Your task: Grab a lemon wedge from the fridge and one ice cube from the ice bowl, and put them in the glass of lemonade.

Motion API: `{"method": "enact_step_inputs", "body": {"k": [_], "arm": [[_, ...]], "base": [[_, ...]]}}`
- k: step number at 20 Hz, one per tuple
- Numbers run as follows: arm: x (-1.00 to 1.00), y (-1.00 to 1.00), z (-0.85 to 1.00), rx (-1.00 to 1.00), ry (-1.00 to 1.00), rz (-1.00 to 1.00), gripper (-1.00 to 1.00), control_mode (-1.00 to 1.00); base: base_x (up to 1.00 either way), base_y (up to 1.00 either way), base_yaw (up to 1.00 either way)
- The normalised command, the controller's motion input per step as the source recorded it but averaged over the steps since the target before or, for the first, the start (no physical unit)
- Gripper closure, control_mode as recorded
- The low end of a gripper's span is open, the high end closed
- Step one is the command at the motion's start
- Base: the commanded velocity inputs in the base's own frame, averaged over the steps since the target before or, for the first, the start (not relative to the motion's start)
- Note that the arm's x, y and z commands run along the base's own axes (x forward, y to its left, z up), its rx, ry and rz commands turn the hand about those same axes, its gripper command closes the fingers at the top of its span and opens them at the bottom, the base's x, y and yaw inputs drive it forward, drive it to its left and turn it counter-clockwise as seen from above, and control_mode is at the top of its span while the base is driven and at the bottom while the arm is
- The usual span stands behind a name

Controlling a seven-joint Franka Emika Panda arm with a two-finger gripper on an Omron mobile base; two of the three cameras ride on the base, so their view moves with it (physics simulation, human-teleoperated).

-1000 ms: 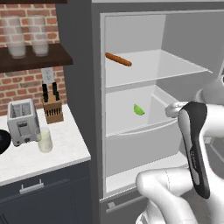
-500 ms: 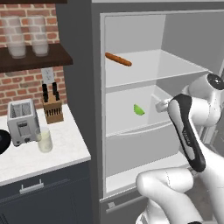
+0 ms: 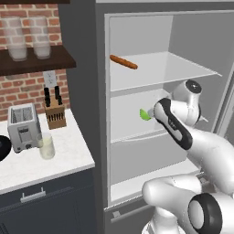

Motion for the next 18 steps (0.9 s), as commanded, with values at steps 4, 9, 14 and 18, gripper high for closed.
{"method": "enact_step_inputs", "body": {"k": [4,9,14,18], "arm": [[0.54,0.0,-0.06,-0.02,0.02,0.0,-1.0,-1.0],[0.24,0.0,-0.38,0.0,-0.01,0.0,-1.0,-1.0],[0.0,0.0,-0.52,0.0,-0.06,0.0,-1.0,-1.0],[0.1,0.0,-0.39,0.0,-0.01,0.0,-1.0,-1.0]], "base": [[0.0,0.0,0.0],[0.0,0.0,0.0],[0.0,0.0,0.0],[0.0,0.0,0.0]]}}
